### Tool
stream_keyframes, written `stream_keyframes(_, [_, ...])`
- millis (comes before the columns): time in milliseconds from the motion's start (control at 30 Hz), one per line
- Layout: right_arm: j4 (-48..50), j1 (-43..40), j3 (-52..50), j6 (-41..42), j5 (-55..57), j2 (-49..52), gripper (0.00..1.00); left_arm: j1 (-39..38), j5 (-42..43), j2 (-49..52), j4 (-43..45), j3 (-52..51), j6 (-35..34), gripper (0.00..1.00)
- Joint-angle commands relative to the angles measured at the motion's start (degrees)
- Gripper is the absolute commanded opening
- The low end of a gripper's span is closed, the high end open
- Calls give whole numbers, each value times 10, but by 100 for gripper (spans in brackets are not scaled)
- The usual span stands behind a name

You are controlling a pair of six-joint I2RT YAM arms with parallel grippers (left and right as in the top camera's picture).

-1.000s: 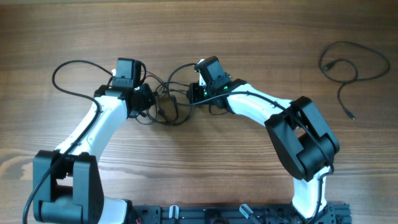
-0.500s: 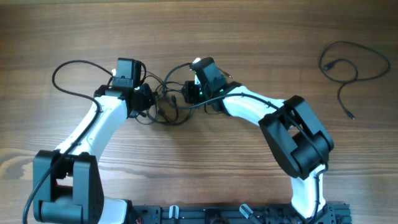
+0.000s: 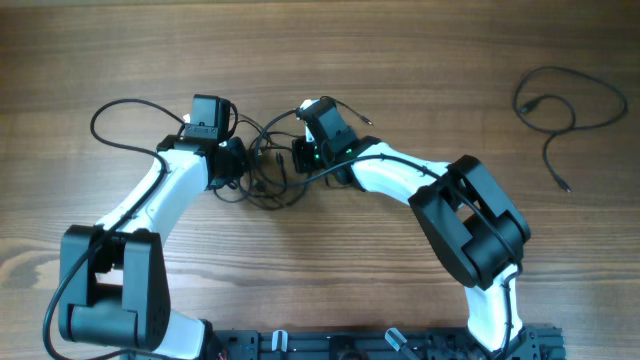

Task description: Untangle cables

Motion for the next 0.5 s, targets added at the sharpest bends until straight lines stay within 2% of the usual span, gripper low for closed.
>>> stream_keyframes(0, [-19,-6,-5,-4,21,-5,4,0,-30,-1,-21,0,20,4])
stream_keyframes(67, [-44,-12,-5,-2,36,-23,4,1,-85,-17,-44,0,18,4])
stream_keyframes(200, [-98,-14,-5,12,112,-48,4,1,-180,-53,-66,0,-36,4])
stream_keyframes(467, [-111,-15,-5,30,147,-52,4,1,-267,-102,-87,0,-78,4])
